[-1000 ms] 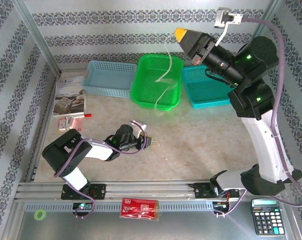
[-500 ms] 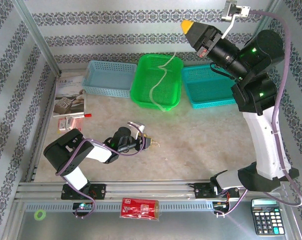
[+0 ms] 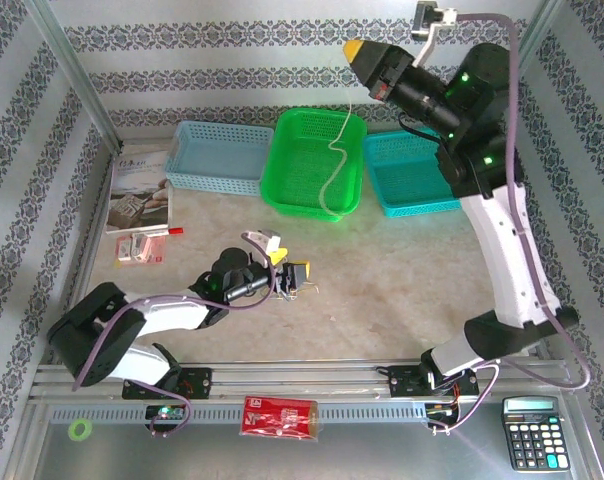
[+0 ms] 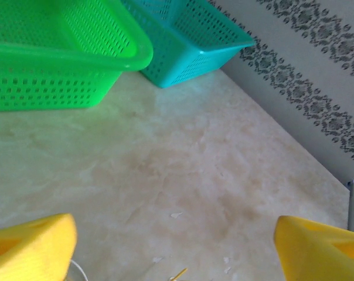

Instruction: Untangle the cables

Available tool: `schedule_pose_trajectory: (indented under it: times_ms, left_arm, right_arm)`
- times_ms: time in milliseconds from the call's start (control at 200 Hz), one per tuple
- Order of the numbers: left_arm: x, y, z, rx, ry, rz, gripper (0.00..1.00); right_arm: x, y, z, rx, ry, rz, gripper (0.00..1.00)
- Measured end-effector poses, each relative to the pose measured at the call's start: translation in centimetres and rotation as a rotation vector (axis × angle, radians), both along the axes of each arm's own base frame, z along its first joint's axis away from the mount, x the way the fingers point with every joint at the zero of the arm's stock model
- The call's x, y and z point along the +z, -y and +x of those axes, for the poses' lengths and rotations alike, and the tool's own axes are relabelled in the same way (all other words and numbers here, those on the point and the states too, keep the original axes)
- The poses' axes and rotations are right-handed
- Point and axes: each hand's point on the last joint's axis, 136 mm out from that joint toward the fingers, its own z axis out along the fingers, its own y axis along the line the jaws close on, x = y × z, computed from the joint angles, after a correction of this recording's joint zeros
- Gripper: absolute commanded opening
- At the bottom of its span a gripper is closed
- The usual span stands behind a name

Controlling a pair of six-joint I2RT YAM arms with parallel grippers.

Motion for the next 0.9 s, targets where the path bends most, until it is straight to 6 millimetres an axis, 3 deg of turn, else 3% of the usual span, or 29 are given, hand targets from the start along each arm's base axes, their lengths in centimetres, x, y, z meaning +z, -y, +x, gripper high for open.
schedule_pose_trajectory:
  times_ms: [150, 420, 585, 759, 799, 854, 904]
  left_arm:
    - [1.9, -0.8, -0.4, 0.02, 0.018, -0.01, 1.0]
    - [4.3, -3.6, -0.6, 0.136, 0.031, -0.001, 1.0]
    - [6.1, -5.8, -0.7, 0.229, 0.049, 0.0, 1.0]
    - [8.4, -8.1, -0.9, 0.325, 0.086, -0.011, 1.0]
    - [8.6, -8.6, -0.9, 0.343, 0.09, -0.01, 1.0]
    - [8.6, -9.0, -1.0, 0.361, 0.09, -0.006, 1.0]
    - [8.4, -9.3, -1.0, 0.373, 0.083, 0.003, 1.0]
  right_arm:
    - [-2.1, -0.1, 4.2, -0.027, -0.048, -0.017, 0.0]
    - [-6.2, 0.0, 11.3, -0.073, -0.115, -0.044, 0.0]
    - [-11.3, -0.4, 15.2, -0.094, -0.167, -0.105, 0.0]
    - [-19.8, -1.0, 18.4, -0.112, -0.264, -0.212, 0.0]
    - [-21.9, -1.1, 19.2, -0.111, -0.29, -0.238, 0.11]
    - [-24.6, -1.5, 20.2, -0.104, -0.324, -0.27, 0.35]
    - [-26.9, -1.7, 20.9, -0.095, -0.353, -0.298, 0.46]
